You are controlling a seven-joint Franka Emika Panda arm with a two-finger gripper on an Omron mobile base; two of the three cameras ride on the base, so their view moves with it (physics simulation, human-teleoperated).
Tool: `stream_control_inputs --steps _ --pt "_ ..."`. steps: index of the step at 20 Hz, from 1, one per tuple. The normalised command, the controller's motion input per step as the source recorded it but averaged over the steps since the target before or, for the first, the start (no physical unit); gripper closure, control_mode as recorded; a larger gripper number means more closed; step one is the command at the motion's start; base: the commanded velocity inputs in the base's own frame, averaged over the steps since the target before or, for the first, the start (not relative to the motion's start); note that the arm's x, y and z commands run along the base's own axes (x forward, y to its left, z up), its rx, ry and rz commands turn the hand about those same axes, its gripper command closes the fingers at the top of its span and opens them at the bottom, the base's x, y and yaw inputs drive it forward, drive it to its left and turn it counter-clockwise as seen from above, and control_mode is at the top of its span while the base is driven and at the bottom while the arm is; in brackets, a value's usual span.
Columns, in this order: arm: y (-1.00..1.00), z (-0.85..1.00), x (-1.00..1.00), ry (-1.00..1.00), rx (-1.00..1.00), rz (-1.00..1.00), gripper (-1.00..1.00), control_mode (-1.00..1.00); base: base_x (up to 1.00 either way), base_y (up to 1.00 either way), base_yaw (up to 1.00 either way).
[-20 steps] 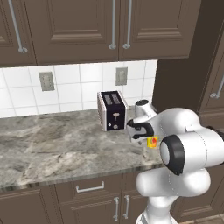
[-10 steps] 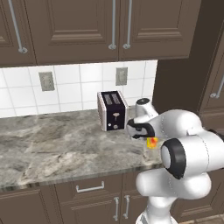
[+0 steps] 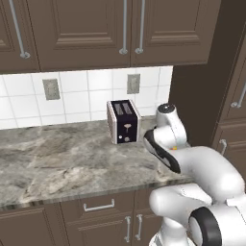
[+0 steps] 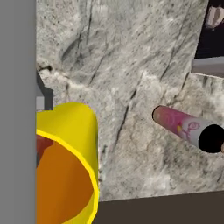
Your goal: Place the microwavable item in the microwave. Then, close the microwave door and press the start button.
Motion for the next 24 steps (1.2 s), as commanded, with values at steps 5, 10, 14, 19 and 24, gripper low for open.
stream_control_inputs --steps 5,10,14,19,24 --pt "0.02 1.00 -0.58 -0.10 0.00 0.08 1.00 -1.00 0.00 0.00 0.00" --pt "0.10 0.93 -0.48 0.02 0.00 0.03 1.00 -1.00 0.00 0.00 0.00" --pt "0.29 0.76 -0.28 0.16 0.00 0.03 1.00 -1.00 0.00 0.00 0.00" --pt "0.15 0.31 -0.31 0.22 0.00 0.04 1.00 -1.00 0.00 0.00 0.00" --pt "0.03 -0.15 -0.40 0.19 -0.01 0.02 1.00 -1.00 0.00 0.00 0.00"
